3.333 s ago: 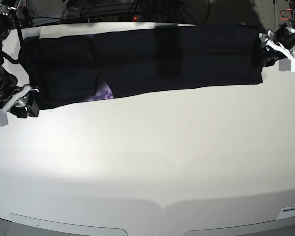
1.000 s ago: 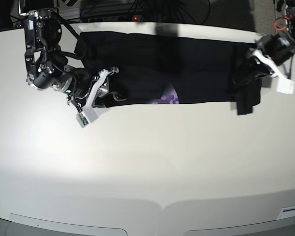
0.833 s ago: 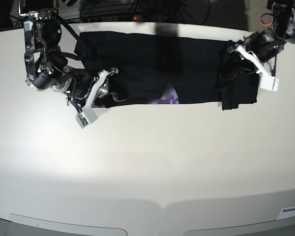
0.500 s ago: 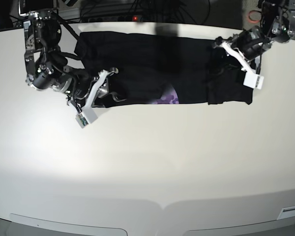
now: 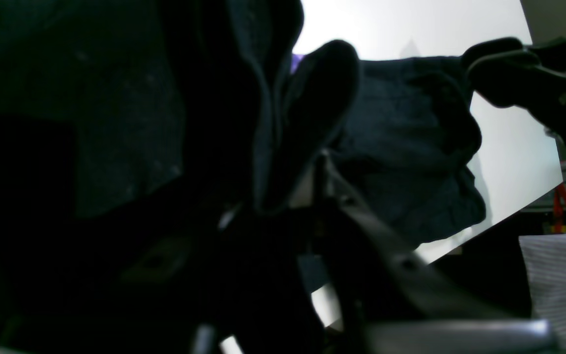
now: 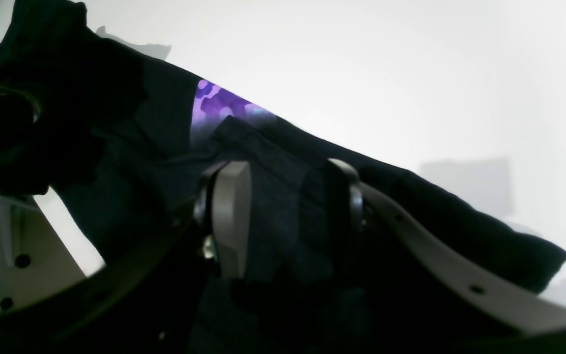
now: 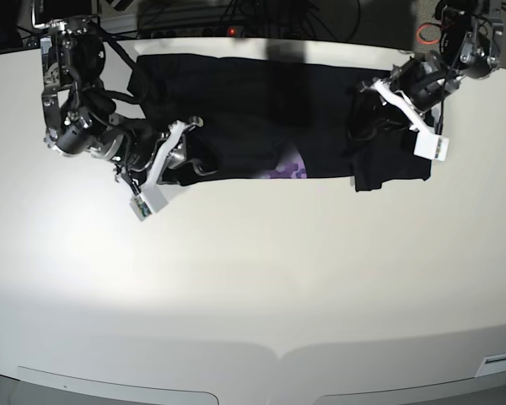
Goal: Fold the T-shirt properly
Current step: 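Grasp the strip's ends and push them inward with both grippers, then regrasp the folded strip's end with the right gripper and pull inward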
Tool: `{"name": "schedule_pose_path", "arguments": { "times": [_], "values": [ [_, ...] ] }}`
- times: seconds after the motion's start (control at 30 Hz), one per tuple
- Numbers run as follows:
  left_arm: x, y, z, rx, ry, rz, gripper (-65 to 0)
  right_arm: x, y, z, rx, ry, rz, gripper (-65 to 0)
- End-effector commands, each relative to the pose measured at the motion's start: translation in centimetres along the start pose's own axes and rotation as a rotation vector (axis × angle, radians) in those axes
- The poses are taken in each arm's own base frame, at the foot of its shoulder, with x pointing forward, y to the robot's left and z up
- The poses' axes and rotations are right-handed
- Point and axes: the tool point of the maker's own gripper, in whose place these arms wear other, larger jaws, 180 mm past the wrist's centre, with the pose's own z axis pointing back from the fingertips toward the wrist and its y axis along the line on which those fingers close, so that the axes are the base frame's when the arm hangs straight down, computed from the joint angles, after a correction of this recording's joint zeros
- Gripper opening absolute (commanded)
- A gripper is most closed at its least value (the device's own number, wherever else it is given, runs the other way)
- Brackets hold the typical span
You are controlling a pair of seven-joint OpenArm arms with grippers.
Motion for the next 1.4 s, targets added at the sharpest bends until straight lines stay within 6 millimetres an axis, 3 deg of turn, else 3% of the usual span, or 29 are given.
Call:
{"name": "schedule_pose_path", "arguments": {
  "times": [0.0, 0.1, 0.23, 0.47, 0.7, 0.87, 1.0, 1.17, 1.27, 1.37],
  "values": [
    [1.1, -0.6, 0.2, -0.023, -0.039, -0.012, -49.5, 1.7, 0.0, 0.4, 0.009, -0.05, 0.022, -39.7],
    [1.0, -0.7, 0.2, -0.033, -0.03, -0.003, -42.0, 2.0, -0.1, 0.4, 0.007, -0.055, 0.029, -39.7],
    [0.8, -2.4, 0.3, -0.124, -0.023, -0.014, -41.9, 2.8, -0.4, 0.4, 0.002, -0.063, 0.043, -39.7],
    [1.7, -2.6, 0.1, -0.137, -0.042, -0.03, -41.9, 4.0, -0.8, 0.4, -0.009, -0.076, 0.059, -39.7],
    [2.9, 0.5, 0.2, 0.003, -0.024, -0.206, -41.9, 2.6, -1.9, 1.0, -0.038, 0.001, 0.049, -39.7],
    [4.1, 4.3, 0.9, 0.213, -0.048, -0.304, -41.9, 1.8, -3.5, 3.5, -0.044, 0.046, -0.044, -39.7],
    [4.7, 5.2, 1.1, 0.262, -0.073, -0.327, -41.9, 1.3, -5.4, 6.7, -0.06, 0.086, -0.08, -39.7],
    [3.7, 6.5, 1.0, 0.281, -0.056, -0.298, -41.9, -0.5, -8.8, 10.7, -0.187, 0.186, -0.056, -39.7],
    [2.5, 7.6, 0.9, 0.298, -0.026, -0.272, -41.9, -2.3, -9.3, 11.7, -0.195, 0.237, -0.078, -39.0],
    [1.9, 7.8, 0.8, 0.302, -0.018, -0.253, -41.9, -3.6, -9.8, 11.6, -0.183, 0.239, -0.143, -32.6]
  ]
}}
